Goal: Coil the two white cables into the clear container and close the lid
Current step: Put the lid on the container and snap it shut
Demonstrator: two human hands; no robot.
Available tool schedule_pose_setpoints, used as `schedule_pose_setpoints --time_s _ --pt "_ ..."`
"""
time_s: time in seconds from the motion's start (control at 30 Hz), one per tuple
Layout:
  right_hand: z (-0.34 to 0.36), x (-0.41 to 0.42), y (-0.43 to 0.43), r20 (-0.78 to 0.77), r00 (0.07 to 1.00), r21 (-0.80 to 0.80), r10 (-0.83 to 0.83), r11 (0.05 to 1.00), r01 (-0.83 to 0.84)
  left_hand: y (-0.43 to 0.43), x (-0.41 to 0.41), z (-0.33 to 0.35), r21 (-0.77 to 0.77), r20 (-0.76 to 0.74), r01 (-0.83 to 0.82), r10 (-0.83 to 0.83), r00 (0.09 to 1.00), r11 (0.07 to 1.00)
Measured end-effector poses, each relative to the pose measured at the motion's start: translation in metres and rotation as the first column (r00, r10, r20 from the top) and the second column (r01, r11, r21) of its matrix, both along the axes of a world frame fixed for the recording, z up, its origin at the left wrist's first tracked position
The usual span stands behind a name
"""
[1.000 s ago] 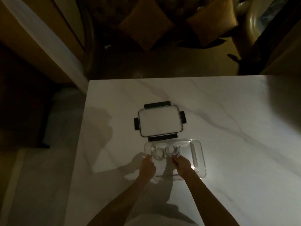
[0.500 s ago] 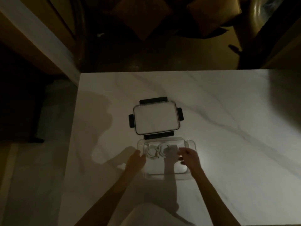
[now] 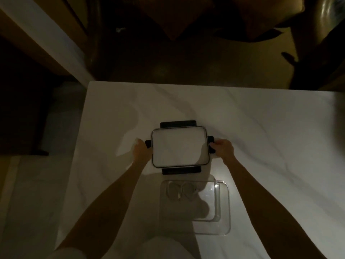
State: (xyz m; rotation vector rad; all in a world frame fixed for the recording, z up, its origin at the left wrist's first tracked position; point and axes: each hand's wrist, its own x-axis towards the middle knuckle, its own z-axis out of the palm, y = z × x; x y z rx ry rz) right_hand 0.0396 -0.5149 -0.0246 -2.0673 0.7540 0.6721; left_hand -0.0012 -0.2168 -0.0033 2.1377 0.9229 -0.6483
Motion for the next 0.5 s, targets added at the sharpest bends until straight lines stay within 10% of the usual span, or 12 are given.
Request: schedule_pose_setpoints --time_s 0.2,0.33,0.5 --pt "-0.004 0.0 -0.004 -0.037 0.999 0.092 -0.028 0.995 0.031 0.003 -0.001 -0.004 -0.135 -0.022 -0.172 0.17 0.985 0.976" --pt "0.034 0.005 -0.018 0.021 0.976 0.277 -0.215 0.94 0.201 0.002 0.015 0.033 -0.499 -0.045 -0.463 0.511 0.858 0.733" --pt "0.119 0.002 -0.03 0.199 0.89 0.591 -0.409 0.775 0.224 -0.004 0.032 0.119 -0.783 0.222 -0.279 0.669 0.709 0.556"
